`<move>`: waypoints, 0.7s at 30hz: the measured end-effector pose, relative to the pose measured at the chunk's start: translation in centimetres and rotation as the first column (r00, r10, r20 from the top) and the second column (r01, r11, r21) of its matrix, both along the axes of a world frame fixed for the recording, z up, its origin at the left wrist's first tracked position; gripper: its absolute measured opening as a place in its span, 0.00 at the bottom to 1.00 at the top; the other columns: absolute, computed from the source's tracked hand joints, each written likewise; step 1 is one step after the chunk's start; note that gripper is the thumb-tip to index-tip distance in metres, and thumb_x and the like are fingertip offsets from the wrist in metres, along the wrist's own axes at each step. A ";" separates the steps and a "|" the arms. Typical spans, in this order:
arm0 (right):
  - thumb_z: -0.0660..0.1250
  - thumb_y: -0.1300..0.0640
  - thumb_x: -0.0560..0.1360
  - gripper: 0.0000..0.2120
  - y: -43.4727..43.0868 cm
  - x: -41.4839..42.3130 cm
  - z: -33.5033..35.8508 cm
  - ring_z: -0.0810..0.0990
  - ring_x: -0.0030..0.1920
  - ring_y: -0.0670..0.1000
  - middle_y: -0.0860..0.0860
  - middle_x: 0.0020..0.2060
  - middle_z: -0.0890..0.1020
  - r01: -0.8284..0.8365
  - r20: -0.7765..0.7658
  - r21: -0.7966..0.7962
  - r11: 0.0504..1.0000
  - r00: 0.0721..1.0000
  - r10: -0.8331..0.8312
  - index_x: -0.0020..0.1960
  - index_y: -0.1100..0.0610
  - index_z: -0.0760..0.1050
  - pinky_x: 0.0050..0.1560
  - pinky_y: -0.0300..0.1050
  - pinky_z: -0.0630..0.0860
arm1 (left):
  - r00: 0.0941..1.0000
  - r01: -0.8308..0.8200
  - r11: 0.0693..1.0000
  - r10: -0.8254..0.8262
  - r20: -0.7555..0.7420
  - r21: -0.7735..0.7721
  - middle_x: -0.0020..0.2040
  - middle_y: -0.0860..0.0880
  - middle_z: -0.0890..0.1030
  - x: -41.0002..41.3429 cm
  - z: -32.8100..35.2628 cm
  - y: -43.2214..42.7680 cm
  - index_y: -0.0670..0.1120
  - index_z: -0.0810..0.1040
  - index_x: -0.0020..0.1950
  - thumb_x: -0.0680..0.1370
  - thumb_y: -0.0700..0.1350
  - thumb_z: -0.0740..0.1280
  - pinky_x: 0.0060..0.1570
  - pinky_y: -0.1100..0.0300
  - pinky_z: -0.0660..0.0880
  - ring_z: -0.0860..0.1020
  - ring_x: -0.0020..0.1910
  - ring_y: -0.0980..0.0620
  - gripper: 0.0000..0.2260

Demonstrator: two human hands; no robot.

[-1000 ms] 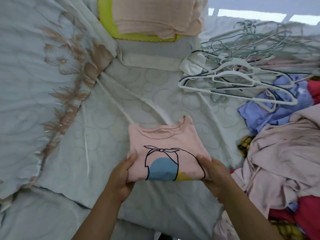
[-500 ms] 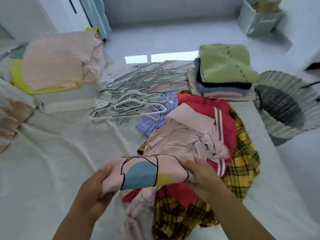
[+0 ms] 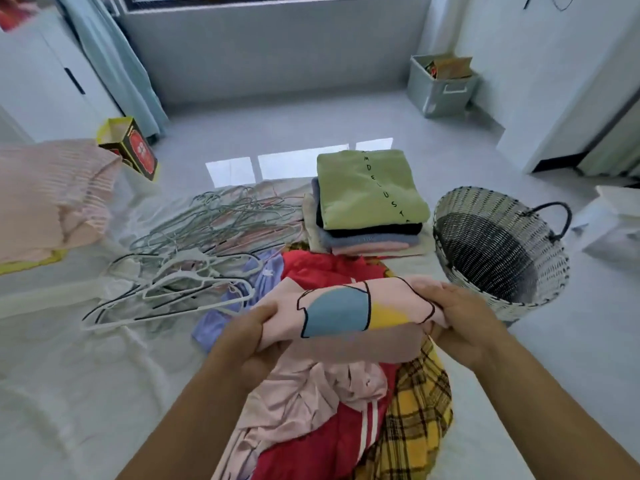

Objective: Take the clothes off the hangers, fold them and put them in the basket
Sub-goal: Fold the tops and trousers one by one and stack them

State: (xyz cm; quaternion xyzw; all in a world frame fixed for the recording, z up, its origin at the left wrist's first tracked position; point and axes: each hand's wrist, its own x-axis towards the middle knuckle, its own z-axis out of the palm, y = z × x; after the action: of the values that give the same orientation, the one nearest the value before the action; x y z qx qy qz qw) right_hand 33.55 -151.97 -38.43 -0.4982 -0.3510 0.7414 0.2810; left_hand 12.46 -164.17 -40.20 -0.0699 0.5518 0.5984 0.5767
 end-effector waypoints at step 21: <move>0.61 0.64 0.78 0.04 31.7 -7.2 -4.5 0.78 0.38 0.51 0.57 0.44 0.80 0.066 0.122 0.144 0.987 0.989 -0.084 0.47 0.61 0.74 0.27 0.40 0.79 | 0.943 0.111 0.986 -0.065 -0.326 0.126 0.46 0.42 0.77 -6.4 -3.3 32.5 0.38 0.72 0.59 0.81 0.36 0.57 0.30 0.57 0.79 0.78 0.38 0.49 0.09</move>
State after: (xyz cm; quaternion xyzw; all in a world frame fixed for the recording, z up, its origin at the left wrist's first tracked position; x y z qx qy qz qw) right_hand 26.31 -120.27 -42.93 -0.5366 -0.4001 0.6705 0.3199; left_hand 6.06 -131.66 -43.51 0.0945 0.5967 0.6132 0.5089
